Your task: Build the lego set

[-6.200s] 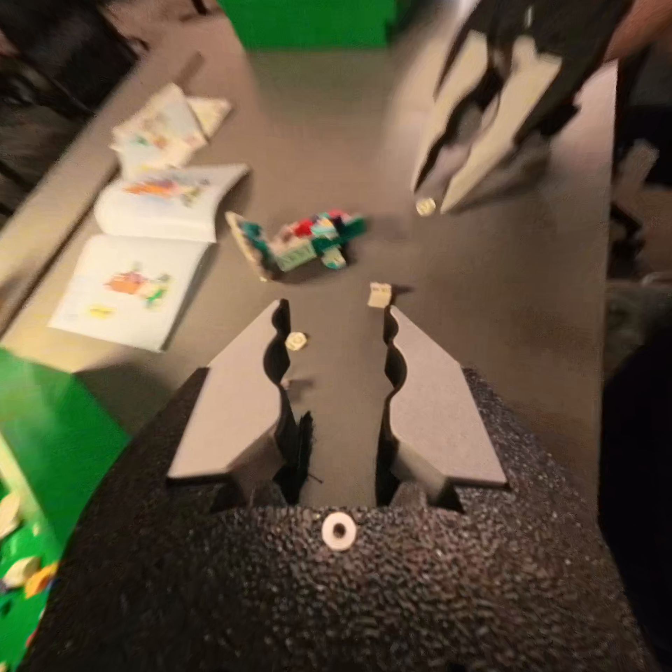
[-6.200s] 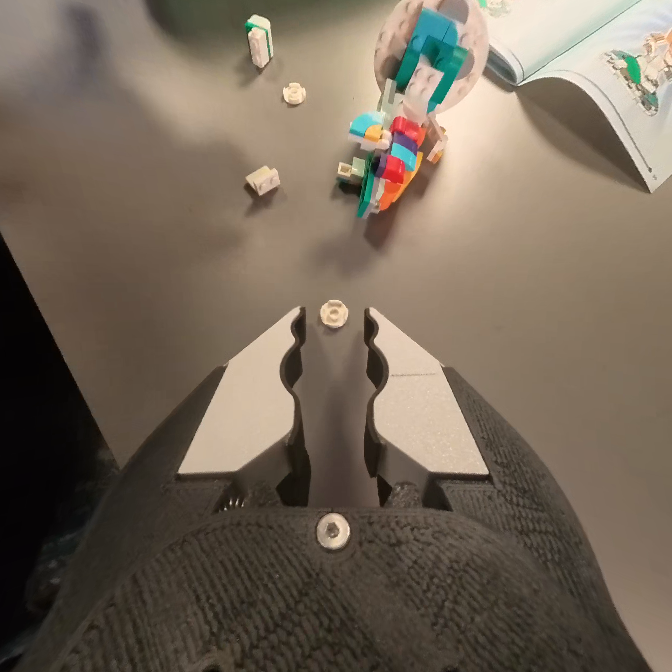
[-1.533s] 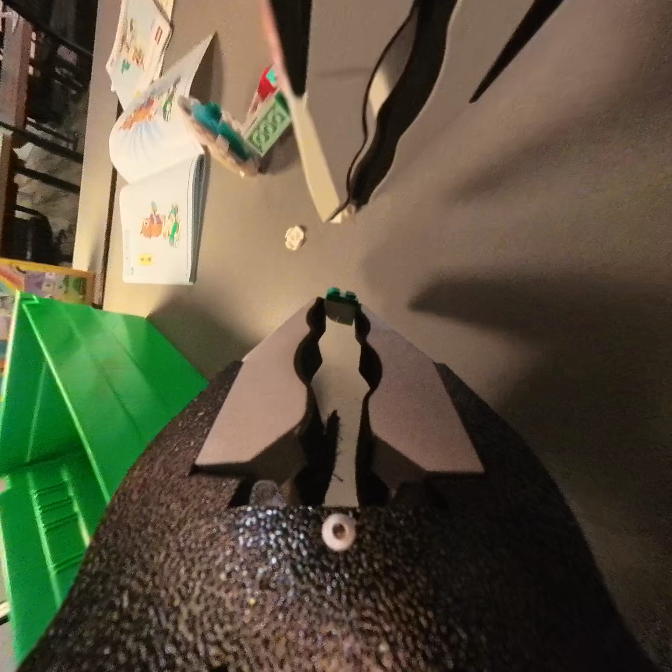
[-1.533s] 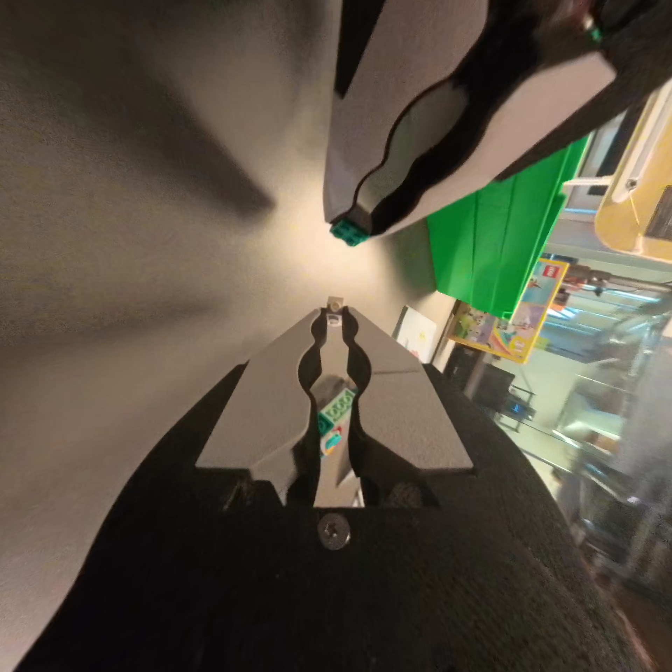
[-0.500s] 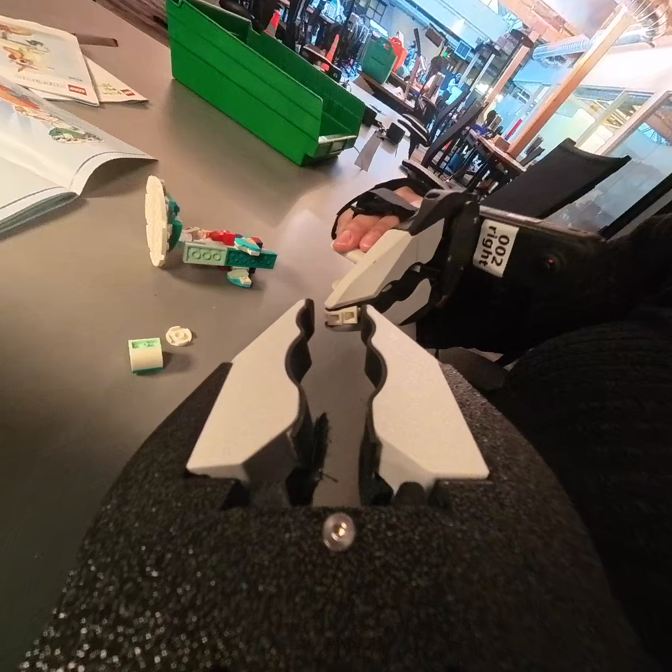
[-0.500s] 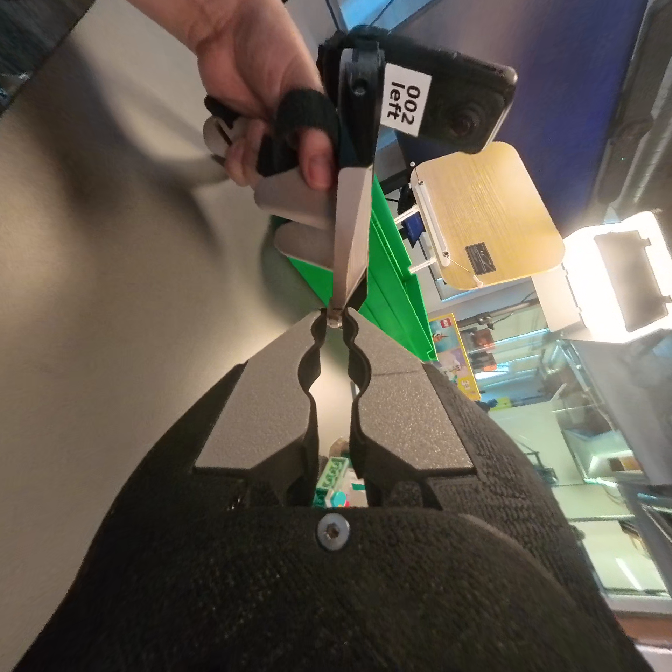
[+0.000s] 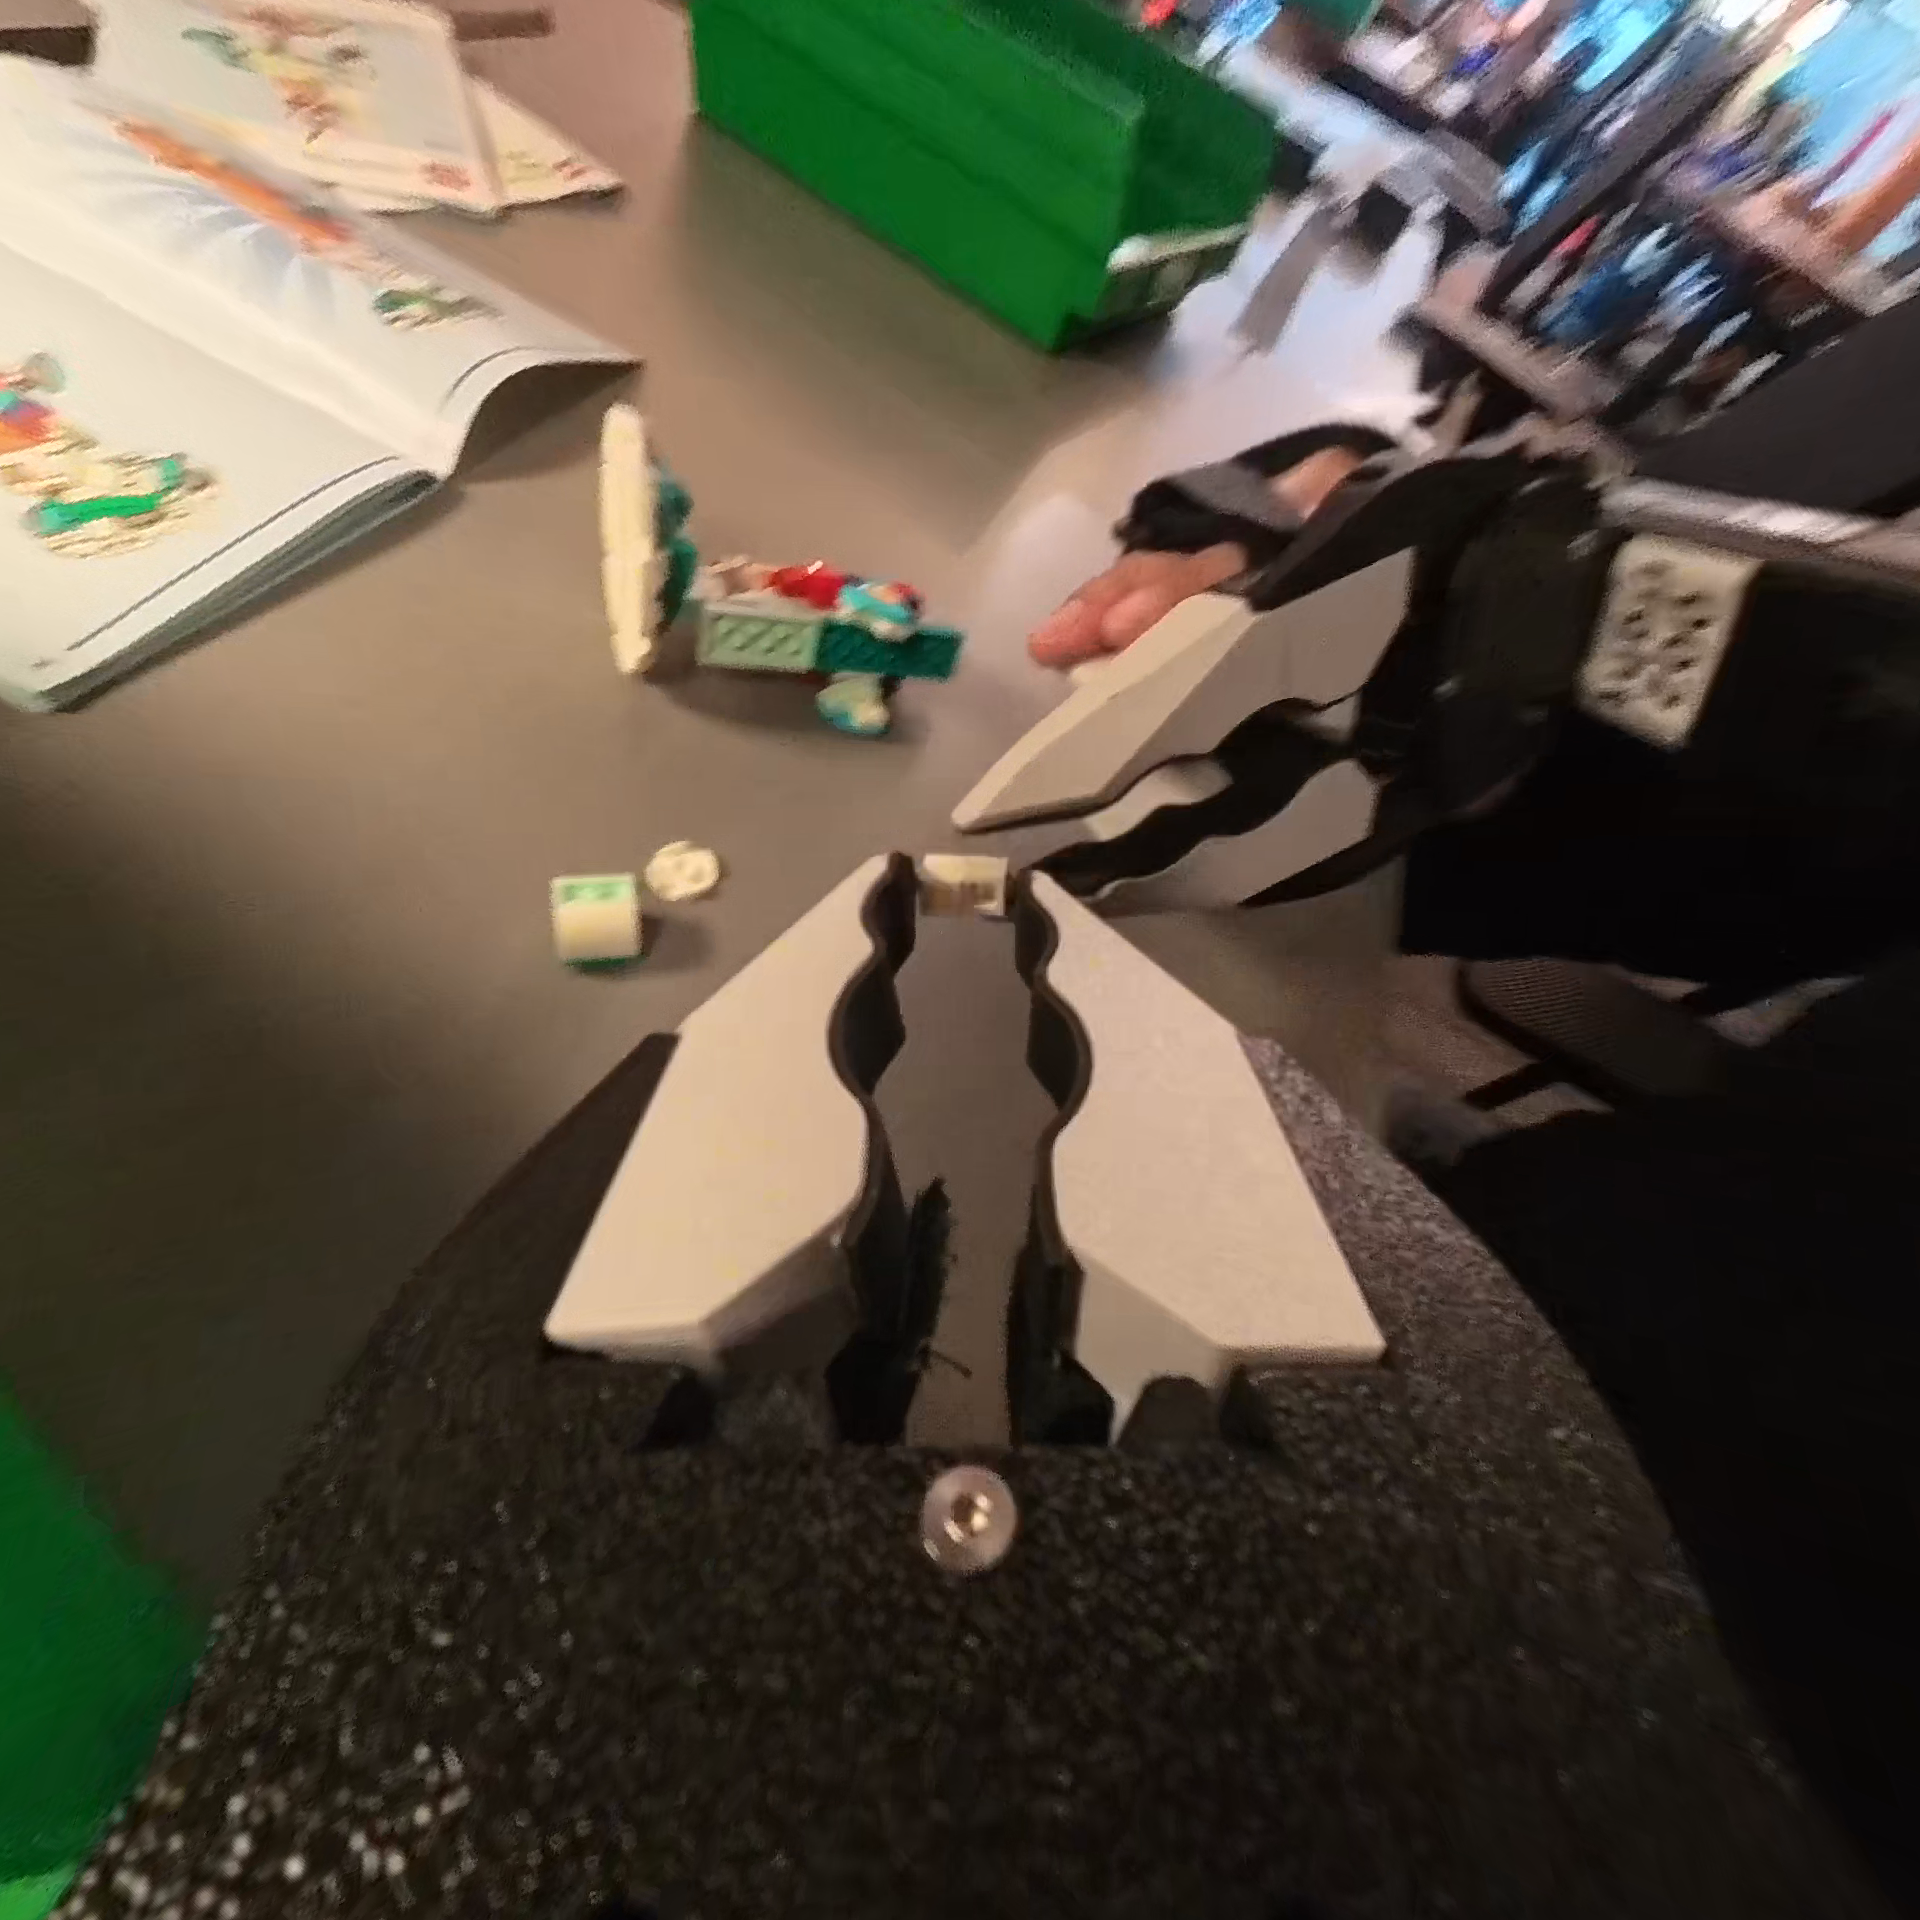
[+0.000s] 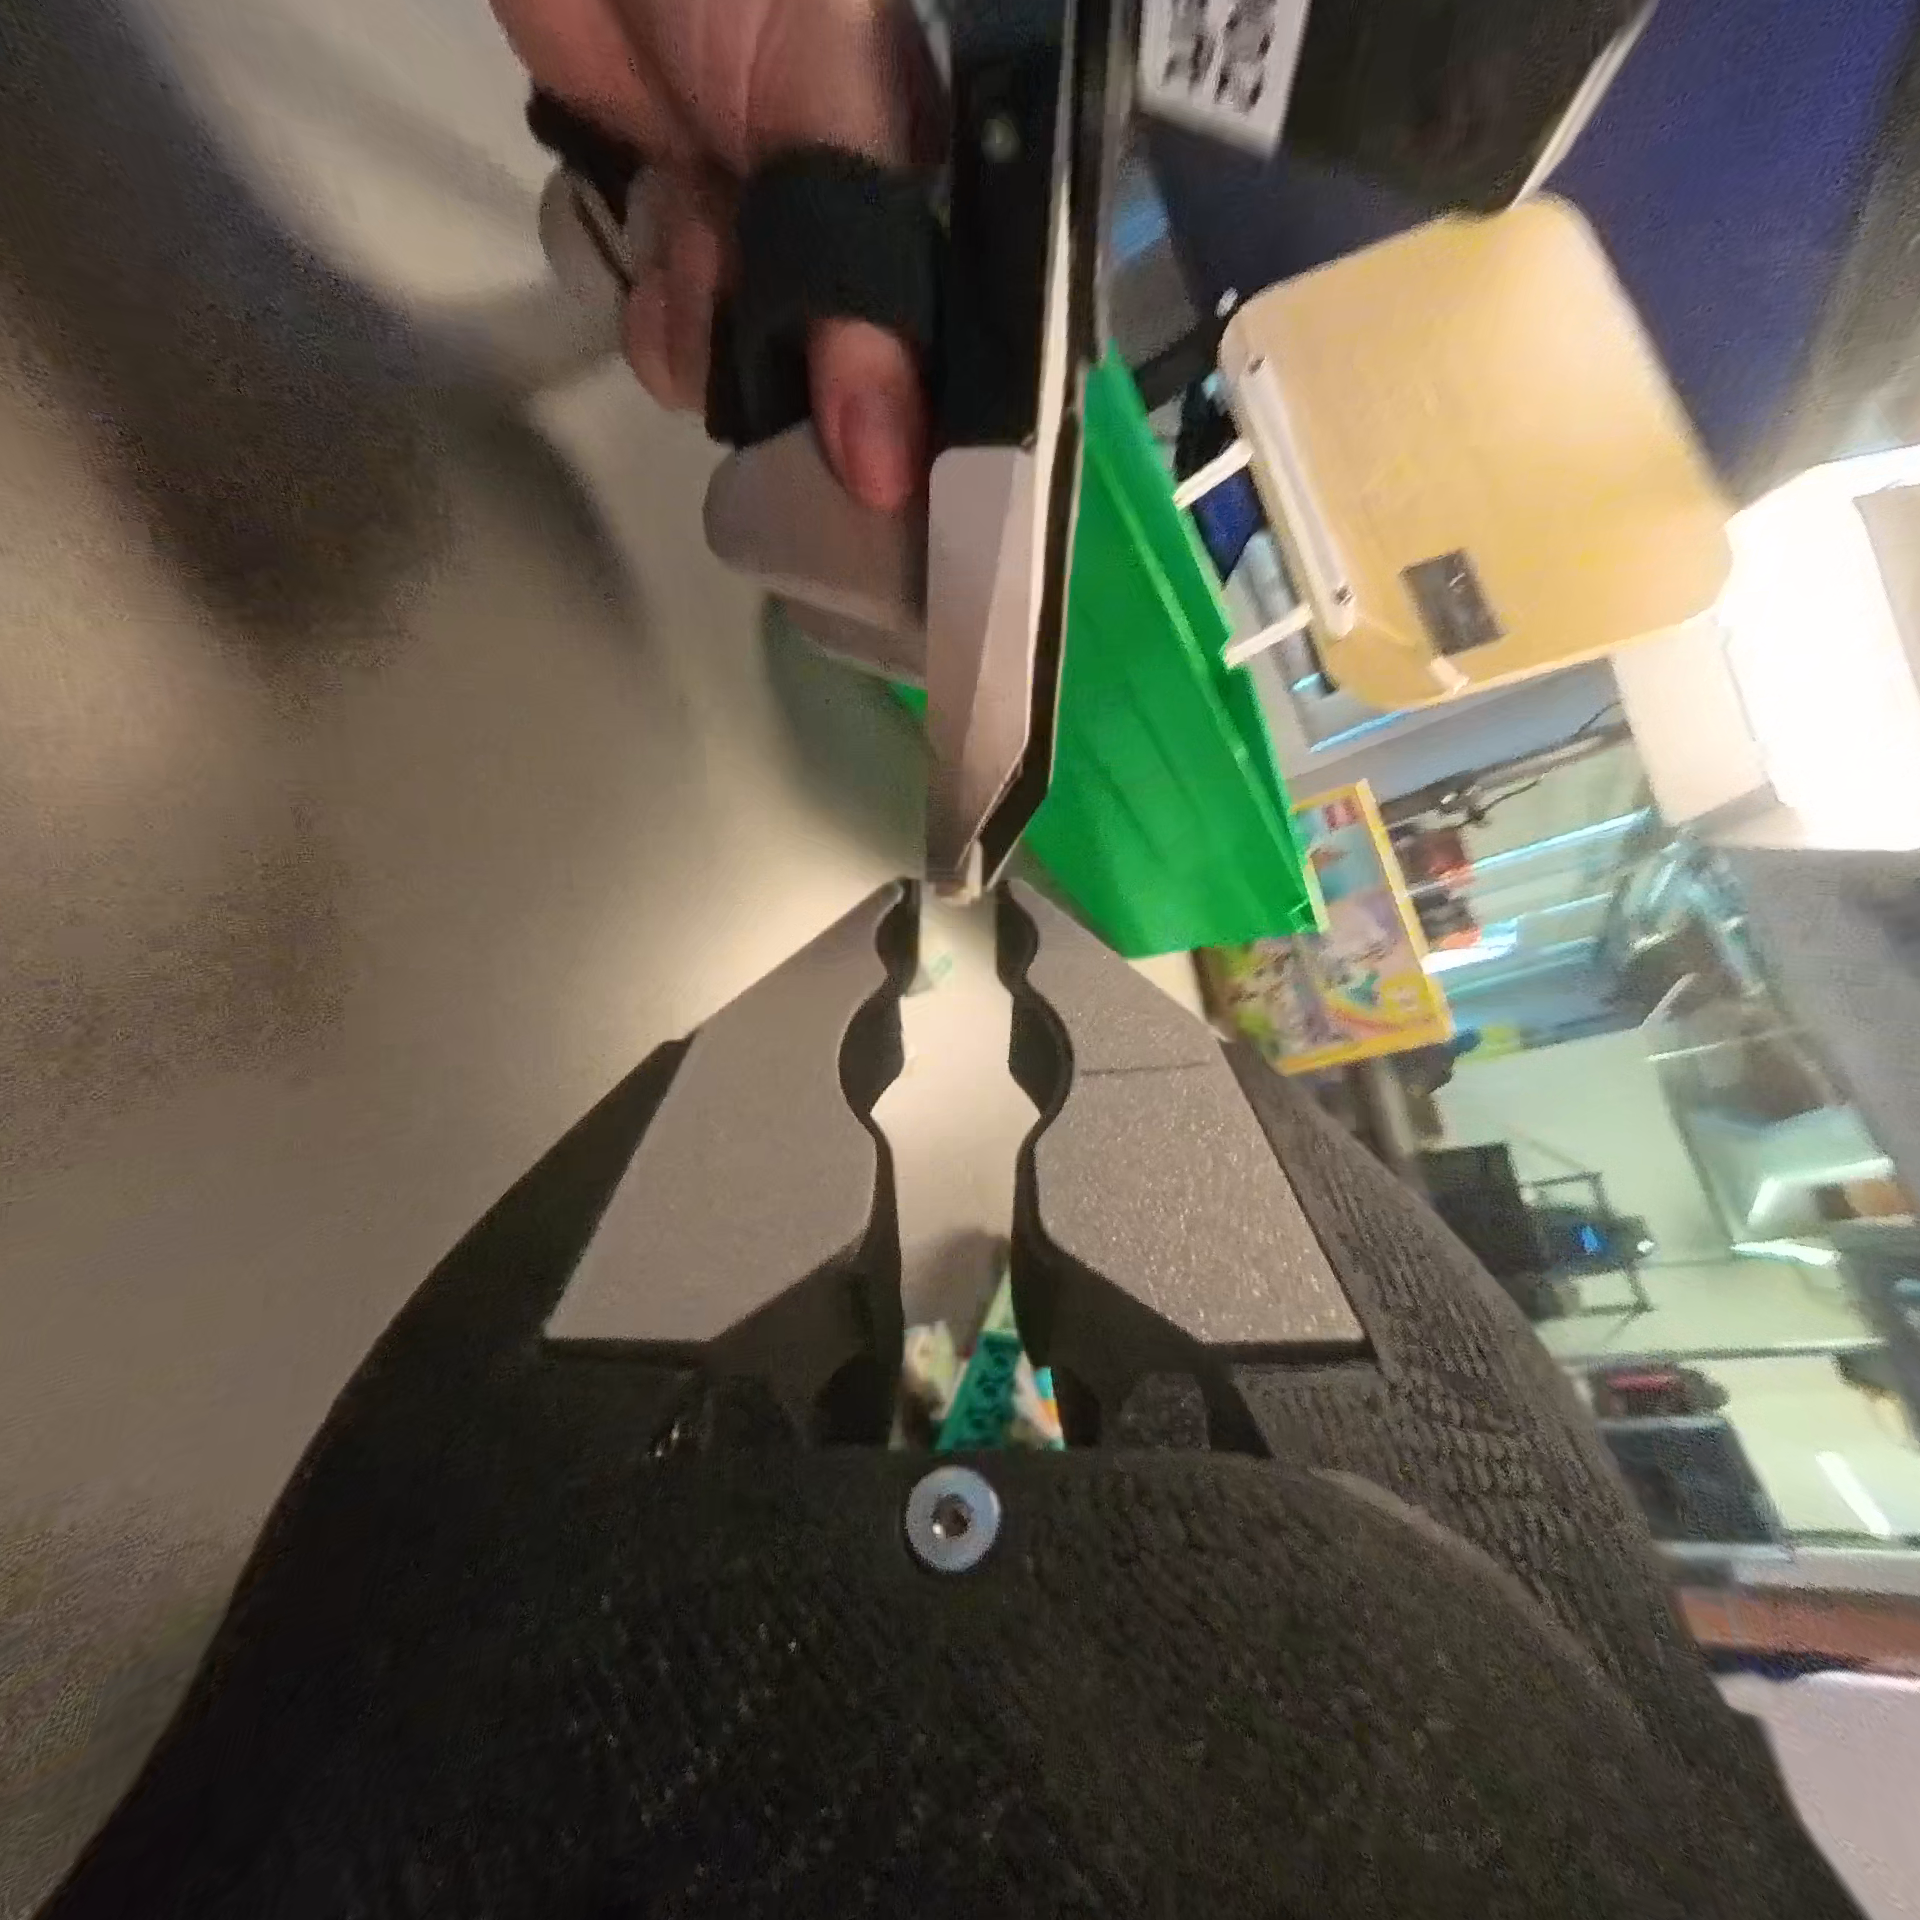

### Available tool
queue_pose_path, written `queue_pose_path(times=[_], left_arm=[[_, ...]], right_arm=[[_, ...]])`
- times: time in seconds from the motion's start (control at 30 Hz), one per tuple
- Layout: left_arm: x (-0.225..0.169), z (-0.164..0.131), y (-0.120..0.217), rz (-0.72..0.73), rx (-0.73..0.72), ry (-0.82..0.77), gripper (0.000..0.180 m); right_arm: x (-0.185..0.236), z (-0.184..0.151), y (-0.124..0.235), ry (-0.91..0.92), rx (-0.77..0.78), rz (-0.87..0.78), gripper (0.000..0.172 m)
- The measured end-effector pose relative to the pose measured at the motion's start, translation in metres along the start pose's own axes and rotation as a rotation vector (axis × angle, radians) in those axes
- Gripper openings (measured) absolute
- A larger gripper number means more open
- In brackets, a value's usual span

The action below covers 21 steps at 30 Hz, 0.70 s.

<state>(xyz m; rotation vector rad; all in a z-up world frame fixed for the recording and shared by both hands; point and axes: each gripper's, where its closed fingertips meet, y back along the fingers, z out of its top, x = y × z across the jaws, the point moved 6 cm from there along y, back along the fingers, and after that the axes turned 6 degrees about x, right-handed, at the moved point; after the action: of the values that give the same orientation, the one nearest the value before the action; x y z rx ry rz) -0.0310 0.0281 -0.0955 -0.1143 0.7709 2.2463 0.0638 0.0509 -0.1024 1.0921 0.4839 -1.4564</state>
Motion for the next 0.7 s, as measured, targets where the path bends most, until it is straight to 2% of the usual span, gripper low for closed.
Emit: queue_pose_path(times=[0.2, 0.37, 0.43, 0.5, 0.7], left_arm=[[0.019, -0.021, -0.009, 0.190, 0.173, -0.060, 0.016], [0.026, -0.034, -0.013, 0.264, 0.251, -0.068, 0.040], [0.024, -0.037, -0.011, 0.274, 0.255, -0.059, 0.053], [0.021, -0.041, -0.007, 0.287, 0.253, -0.076, 0.053], [0.009, -0.047, -0.002, 0.279, 0.204, -0.126, 0.036]], right_arm=[[0.011, -0.023, -0.004, -0.176, 0.118, 0.194, 0.024], [0.010, -0.032, -0.003, -0.338, 0.104, 0.266, 0.028], [0.005, -0.035, -0.002, -0.383, 0.080, 0.234, 0.031], [-0.006, -0.039, -0.001, -0.410, 0.046, 0.121, 0.035], [-0.023, -0.039, 0.006, -0.391, -0.016, -0.099, 0.031]])
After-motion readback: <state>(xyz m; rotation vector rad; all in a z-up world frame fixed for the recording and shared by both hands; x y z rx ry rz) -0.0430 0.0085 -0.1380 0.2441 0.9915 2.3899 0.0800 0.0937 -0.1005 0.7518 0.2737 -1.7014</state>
